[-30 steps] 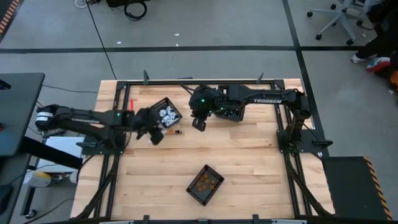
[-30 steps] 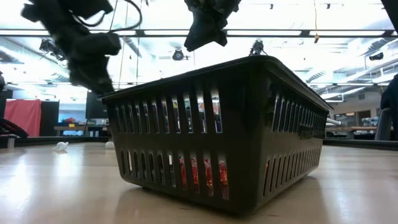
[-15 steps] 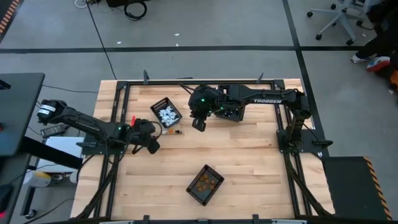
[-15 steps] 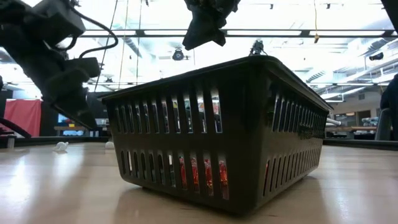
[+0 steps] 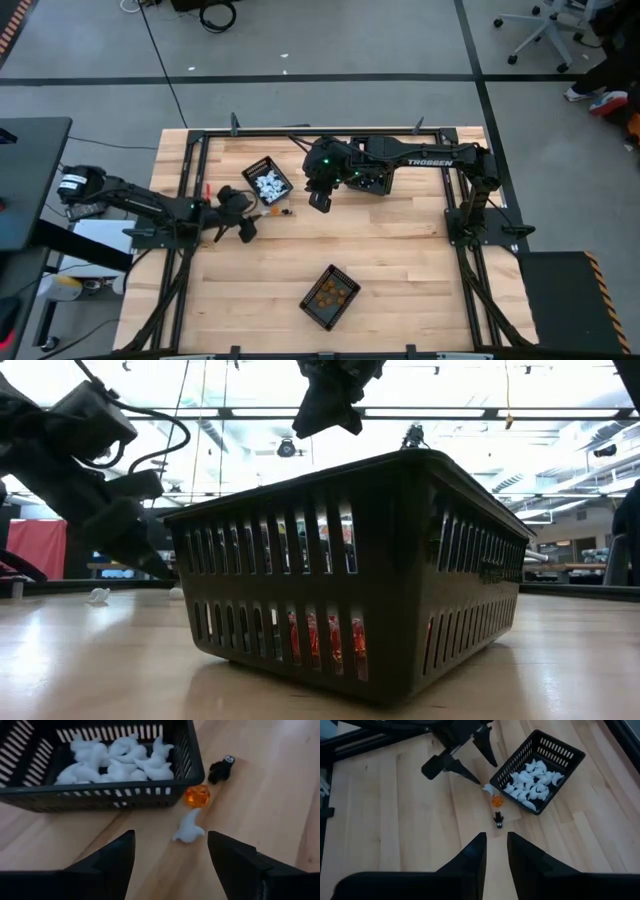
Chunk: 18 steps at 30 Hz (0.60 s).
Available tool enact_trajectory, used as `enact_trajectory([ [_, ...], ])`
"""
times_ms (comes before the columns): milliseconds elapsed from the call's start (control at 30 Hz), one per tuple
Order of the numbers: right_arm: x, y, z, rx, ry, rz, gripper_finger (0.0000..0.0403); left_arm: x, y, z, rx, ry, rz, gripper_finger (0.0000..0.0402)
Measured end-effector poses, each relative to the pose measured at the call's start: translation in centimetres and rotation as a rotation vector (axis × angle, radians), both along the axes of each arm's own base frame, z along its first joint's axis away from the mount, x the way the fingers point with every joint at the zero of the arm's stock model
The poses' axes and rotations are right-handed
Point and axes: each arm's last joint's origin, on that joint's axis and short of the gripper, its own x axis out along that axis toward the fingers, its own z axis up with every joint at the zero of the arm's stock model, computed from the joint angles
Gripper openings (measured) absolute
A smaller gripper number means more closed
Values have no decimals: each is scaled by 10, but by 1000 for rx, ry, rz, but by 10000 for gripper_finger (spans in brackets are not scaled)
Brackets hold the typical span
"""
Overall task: Sort Halloween decoration
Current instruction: Put the white ghost toy into the top left black basket
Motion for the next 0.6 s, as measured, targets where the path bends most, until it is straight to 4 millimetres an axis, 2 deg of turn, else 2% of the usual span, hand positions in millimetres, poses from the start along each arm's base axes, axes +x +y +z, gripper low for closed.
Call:
enact_trajectory([
  [367,0,-3,0,13,-9,8,83,14,8,-8,-42,9,-60,259],
  [600,0,-3,0,16,-9,7,83,28,7,-16,-43,92,-70,259],
])
